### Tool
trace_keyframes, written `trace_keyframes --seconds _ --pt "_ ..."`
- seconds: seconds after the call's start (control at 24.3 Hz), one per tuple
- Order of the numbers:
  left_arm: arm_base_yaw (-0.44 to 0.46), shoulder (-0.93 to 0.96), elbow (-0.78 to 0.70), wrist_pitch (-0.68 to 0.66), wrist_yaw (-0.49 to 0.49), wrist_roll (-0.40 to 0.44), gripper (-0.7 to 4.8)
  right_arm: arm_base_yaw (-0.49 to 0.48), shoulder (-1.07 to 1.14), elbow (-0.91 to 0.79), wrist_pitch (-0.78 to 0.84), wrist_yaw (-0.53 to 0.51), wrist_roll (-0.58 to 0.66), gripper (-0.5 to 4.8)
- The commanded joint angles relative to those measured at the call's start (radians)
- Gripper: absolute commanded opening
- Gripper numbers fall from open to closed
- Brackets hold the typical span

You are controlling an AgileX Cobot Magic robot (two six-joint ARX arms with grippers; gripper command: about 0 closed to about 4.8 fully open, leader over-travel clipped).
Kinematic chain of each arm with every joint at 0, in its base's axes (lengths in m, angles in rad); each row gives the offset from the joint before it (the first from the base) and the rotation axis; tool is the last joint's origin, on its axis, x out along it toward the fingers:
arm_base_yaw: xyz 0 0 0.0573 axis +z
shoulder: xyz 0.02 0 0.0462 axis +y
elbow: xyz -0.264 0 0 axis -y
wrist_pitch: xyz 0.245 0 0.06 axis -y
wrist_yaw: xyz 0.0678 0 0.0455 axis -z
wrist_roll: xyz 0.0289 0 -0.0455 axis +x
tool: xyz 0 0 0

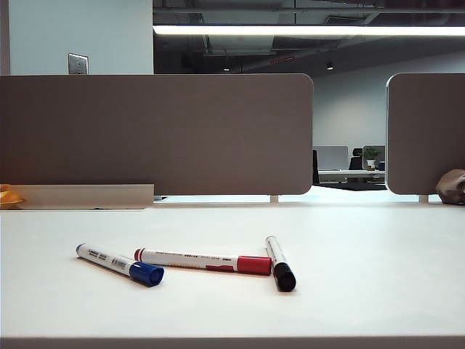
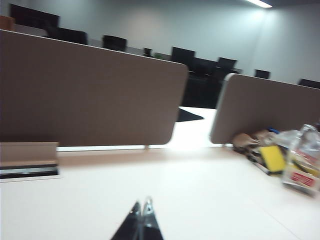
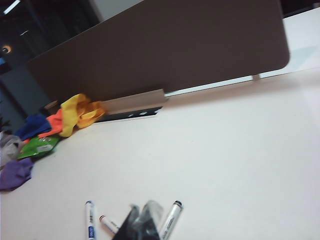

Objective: Pick up the markers one by one and line them up horizontally in a straight line on the table.

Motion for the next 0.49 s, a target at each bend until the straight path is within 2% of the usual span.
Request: trace_keyframes --seconds 0.04,0.08,0.16,0.21,0.37,0.49 --pt "0.001 0.001 0.032 -0.1 0.044 0.005 -0.05 -0.001 0.0 0.016 -0.018 -0.027 -0.039 -0.07" --pt "0.001 0.001 0.049 -0.163 0.044 0.019 -0.05 -0.001 0.001 0.028 -0.05 -0.027 -0.07 -0.07" --pt "0.001 0.008 0.112 -0.375 0.039 0.144 -0.05 -0.002 0.03 0.076 -0.153 -0.019 -0.16 -0.07" --pt "0.001 0.014 0.131 -0.441 0.033 0.181 -0.05 -0.001 0.053 0.096 -0.18 -0.02 -0.167 -0.07" --pt "0.001 0.112 0.168 -0.499 0.04 0.156 -0.05 0.0 0.264 0.243 -0.323 -0.031 -0.264 -0.07" --pt "0.001 0.222 0.198 -0.498 0.105 0.108 -0.05 0.0 0.46 0.366 -0.375 -0.106 -0.326 -0.07"
